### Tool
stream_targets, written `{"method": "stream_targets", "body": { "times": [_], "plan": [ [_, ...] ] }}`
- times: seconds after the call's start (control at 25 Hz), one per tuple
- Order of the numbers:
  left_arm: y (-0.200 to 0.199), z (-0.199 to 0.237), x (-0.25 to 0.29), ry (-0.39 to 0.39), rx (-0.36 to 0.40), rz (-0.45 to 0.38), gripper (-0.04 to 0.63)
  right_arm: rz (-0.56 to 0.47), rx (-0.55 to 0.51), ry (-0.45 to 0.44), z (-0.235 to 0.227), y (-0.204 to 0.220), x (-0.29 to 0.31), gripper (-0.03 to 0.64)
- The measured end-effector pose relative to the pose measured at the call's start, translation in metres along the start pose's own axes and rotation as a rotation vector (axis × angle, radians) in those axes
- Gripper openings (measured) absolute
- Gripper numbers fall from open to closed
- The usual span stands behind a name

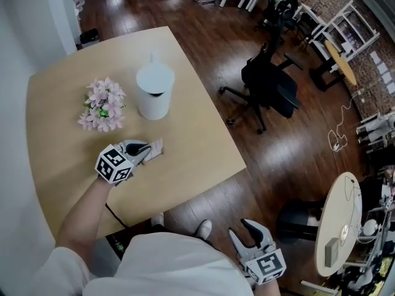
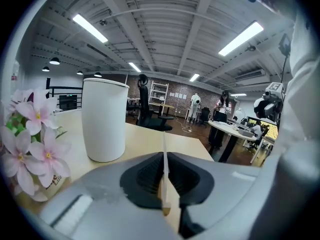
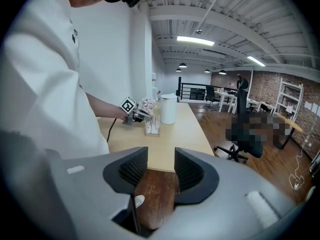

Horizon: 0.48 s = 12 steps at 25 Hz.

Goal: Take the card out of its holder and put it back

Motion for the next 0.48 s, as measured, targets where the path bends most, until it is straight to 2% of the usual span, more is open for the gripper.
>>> {"method": "stream_targets", "body": {
  "times": [0.48],
  "plan": [
    [-0.038, -0.015, -0.023, -0.043, 0.071, -0.044, 0.015, -0.048, -0.007, -0.019, -0.006, 0.002, -0.002, 0.170]
  ]
}}
Point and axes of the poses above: the fingertips, and each gripper's own axes: x forward along the fingers, z to its left, y out of its underside, the point moved 3 cm from there along -x, backward along the fingers, and after that the axes turned 14 degrees about y, right-handed, at the moved point
